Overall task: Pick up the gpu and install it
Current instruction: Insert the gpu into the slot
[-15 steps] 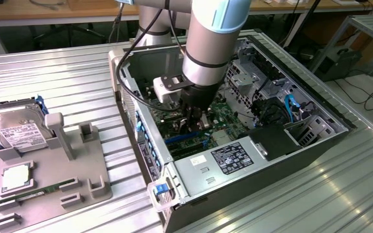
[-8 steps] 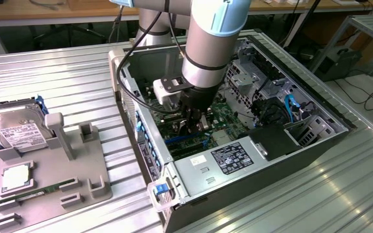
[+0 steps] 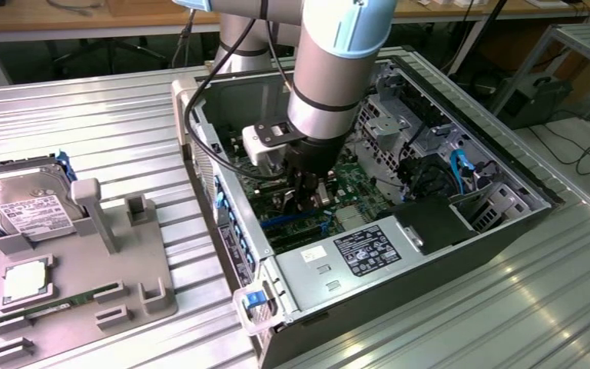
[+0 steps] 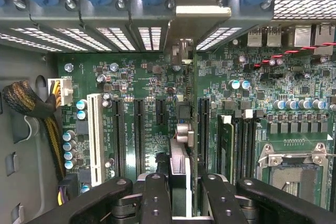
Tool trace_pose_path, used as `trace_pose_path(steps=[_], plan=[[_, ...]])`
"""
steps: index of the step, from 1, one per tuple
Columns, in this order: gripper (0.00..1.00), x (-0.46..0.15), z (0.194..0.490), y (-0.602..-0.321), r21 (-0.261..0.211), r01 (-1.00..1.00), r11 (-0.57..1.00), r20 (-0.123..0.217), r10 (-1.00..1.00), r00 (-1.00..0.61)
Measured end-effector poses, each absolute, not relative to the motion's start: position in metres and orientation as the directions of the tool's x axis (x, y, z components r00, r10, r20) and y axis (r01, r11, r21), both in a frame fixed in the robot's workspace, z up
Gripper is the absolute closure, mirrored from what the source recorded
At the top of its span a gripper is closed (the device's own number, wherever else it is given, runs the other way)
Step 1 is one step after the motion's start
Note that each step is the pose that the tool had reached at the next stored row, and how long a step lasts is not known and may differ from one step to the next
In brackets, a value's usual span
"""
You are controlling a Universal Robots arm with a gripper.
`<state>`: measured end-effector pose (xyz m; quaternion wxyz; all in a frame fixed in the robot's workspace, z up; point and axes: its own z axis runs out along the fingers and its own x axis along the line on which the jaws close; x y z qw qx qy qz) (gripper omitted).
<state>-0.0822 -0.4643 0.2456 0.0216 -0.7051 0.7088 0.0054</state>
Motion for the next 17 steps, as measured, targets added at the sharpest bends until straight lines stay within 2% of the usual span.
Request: trace_pose_path(steps=[17], plan=[[0.71,-0.084,0.235,-0.464,-0.019,-1.0,0.008,-0.039,-0.999,-0.007]])
